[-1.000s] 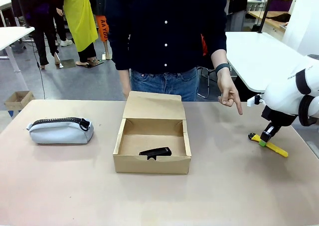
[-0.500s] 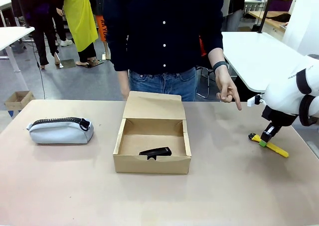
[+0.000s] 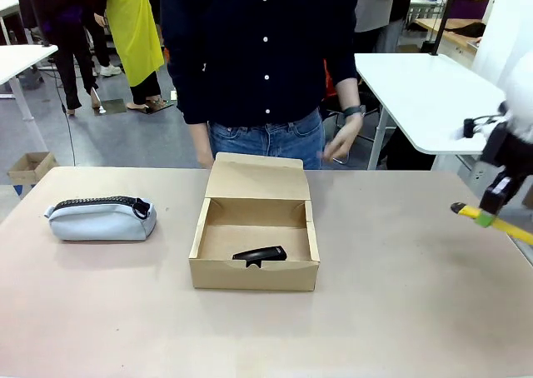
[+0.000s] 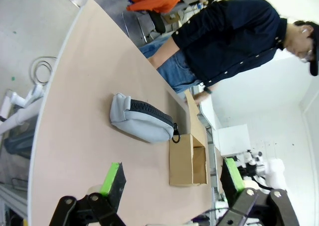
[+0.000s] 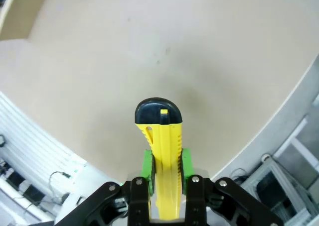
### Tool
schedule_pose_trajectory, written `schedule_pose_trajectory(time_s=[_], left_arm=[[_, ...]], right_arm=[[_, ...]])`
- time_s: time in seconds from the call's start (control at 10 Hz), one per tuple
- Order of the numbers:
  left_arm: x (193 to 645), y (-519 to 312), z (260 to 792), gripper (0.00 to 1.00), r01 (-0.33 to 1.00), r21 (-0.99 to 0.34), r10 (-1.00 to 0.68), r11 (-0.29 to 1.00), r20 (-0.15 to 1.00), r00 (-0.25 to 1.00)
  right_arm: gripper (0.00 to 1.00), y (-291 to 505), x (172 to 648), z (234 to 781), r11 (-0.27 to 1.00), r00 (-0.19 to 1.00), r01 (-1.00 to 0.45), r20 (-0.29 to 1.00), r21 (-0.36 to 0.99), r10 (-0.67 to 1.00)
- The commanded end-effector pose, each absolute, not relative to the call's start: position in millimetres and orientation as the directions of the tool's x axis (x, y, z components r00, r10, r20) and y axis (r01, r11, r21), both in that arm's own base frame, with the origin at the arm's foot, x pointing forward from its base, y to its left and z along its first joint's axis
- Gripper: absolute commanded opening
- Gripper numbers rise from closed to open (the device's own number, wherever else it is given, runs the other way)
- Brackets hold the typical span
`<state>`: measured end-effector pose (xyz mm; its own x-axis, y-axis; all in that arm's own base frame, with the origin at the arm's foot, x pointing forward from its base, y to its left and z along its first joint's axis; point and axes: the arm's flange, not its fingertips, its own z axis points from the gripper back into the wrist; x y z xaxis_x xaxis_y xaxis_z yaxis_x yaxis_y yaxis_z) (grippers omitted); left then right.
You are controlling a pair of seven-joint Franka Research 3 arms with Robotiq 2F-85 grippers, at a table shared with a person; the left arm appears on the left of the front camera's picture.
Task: Pack the items into the box.
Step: Pick up the item indicated by the person and place it inside the Mailer Box.
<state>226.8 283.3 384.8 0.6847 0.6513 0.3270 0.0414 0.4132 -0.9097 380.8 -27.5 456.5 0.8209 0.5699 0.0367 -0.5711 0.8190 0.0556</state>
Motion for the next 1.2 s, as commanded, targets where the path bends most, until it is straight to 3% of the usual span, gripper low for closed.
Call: schedule_pose_trajectory(time_s=[0.0,0.2,0.3,0.6,0.8,1.1], left_arm=[[227,281,384,1.0,0.068,-0.909,0.653,0.411,0.346,0.674],[227,281,384,1.0,0.068,-0.909,0.653,0.411,0.346,0.674],[227,281,384,1.0,0.068,-0.909,0.653,0.411,0.346,0.674],[227,281,384,1.0,0.068,-0.909,0.653,0.411,0.346,0.674],[227,281,384,1.0,0.068,-0.909,0.653,0.411,0.346,0.674],[227,281,384,1.0,0.068,-0.909,0.653,0.411,0.346,0.674]], right_arm=[[0.0,-27,399,433,0.799,0.801,-0.599,0.029,0.049,0.598],[0.0,-27,399,433,0.799,0.801,-0.599,0.029,0.049,0.598],[0.27,-26,382,452,0.814,0.817,-0.577,0.035,0.063,0.576],[0.27,31,394,486,0.732,0.738,-0.661,0.03,-0.164,0.674],[0.27,122,428,523,0.536,0.532,-0.797,0.097,-0.279,0.841],[0.27,287,448,520,0.118,0.069,-0.968,0.216,-0.223,0.974]])
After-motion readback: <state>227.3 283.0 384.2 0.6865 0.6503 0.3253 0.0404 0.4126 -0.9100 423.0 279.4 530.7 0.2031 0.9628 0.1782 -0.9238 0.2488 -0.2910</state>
